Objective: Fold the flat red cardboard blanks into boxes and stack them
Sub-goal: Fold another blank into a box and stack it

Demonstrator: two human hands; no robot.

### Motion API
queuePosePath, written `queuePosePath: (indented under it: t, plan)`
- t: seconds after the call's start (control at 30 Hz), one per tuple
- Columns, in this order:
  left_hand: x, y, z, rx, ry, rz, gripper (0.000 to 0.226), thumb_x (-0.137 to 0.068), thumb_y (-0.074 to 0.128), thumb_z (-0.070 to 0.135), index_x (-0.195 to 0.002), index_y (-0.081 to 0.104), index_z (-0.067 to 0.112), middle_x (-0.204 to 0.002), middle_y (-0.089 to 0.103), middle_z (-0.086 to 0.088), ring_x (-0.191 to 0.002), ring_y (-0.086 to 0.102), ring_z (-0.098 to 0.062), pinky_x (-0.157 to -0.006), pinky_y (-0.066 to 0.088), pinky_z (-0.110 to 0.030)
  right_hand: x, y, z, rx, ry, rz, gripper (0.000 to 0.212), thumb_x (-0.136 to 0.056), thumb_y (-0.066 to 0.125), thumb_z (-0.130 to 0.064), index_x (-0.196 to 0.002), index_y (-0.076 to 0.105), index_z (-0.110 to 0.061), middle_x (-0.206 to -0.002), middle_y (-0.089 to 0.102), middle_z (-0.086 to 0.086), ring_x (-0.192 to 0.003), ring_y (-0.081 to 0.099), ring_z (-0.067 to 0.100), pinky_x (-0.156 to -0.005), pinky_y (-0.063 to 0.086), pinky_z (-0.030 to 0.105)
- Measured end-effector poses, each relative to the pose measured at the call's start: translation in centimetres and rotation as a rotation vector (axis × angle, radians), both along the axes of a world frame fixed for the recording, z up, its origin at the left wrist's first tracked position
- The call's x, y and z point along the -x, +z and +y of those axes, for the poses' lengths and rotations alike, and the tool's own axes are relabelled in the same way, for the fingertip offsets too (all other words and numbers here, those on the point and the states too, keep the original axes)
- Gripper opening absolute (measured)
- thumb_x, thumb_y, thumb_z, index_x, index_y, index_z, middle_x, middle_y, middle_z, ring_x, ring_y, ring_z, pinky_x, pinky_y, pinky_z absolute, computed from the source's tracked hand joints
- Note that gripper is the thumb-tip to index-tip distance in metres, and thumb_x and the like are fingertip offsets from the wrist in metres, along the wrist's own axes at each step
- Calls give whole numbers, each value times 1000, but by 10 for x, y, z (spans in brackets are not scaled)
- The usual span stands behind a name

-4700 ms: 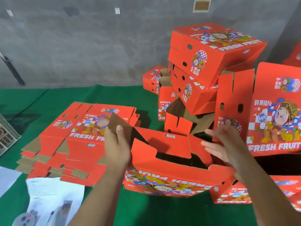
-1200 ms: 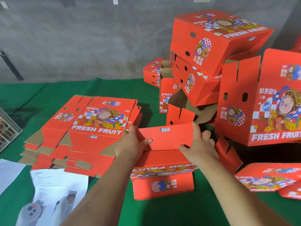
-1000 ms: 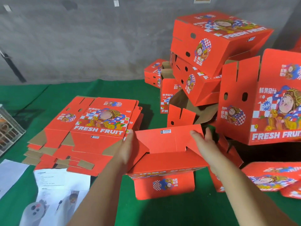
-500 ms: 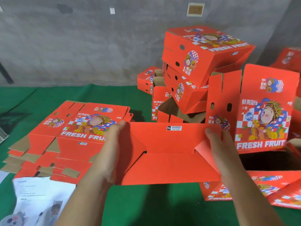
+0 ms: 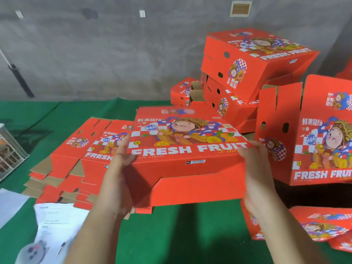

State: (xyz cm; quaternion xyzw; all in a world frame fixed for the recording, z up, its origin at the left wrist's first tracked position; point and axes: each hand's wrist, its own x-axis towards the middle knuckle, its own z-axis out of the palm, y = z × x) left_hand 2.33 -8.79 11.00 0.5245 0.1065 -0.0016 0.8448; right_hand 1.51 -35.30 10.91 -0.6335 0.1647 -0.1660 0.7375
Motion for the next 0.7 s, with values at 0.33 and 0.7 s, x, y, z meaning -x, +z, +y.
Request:
queuePosePath:
  t: [0.33,0.7]
  plan:
    - [-9,-53,25,183,-101,274,46,-74,73,53,-93,85,13,-102,78,-18,-79,78,-34,-72,63,-49,-42,22,5,2,407,59,62,-93,66,-24,-151,45,-29,-144,58,11,-126,62,28,-108,48,50]
    - [-71,-46,18,36,65,30,74,-80,76,41,-148,49,27,-132,70,-14,-101,75,-37,-73,62,-54,-86,1,4,229,468,122,33,-104,56,-14,-122,69,-38,-118,76,-1,-109,73,21,-102,54,52]
